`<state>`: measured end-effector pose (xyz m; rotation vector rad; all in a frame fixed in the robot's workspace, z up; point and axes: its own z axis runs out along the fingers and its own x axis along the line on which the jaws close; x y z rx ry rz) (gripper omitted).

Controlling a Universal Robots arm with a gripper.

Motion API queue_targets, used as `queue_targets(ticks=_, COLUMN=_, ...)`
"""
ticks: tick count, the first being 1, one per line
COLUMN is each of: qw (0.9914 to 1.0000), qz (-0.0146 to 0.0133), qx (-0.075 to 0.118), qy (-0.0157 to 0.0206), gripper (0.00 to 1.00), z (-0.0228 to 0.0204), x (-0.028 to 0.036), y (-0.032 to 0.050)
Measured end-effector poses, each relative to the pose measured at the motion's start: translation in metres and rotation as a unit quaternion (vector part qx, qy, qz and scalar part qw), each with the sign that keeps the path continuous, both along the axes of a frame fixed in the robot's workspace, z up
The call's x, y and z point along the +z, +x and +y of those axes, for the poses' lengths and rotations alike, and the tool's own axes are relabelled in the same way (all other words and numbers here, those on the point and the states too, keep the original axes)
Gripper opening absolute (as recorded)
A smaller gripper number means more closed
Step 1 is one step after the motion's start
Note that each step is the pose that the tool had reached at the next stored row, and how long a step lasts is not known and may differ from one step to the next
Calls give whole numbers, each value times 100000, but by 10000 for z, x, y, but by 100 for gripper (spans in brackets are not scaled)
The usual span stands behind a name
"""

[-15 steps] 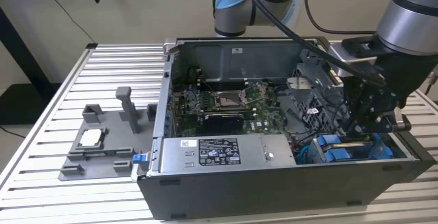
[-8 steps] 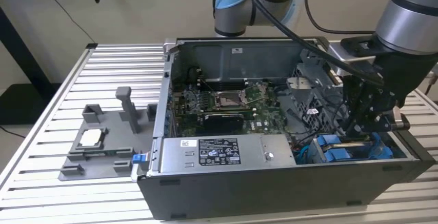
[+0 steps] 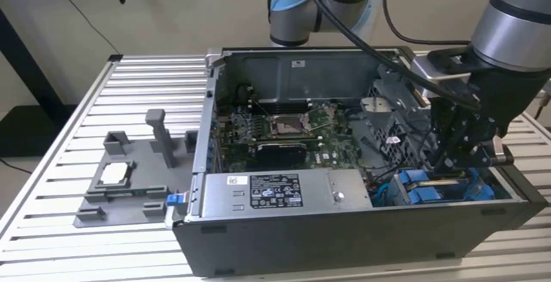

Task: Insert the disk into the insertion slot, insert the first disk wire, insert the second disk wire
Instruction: 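Insert the second disk wire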

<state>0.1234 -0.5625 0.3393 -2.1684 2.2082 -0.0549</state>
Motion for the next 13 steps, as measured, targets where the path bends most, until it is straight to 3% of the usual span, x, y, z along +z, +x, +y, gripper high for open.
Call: queue_targets(ticks=13, qw=100000, qz=-7, qx=-1, qy=13, gripper=18, z=0, x=-47, y=0)
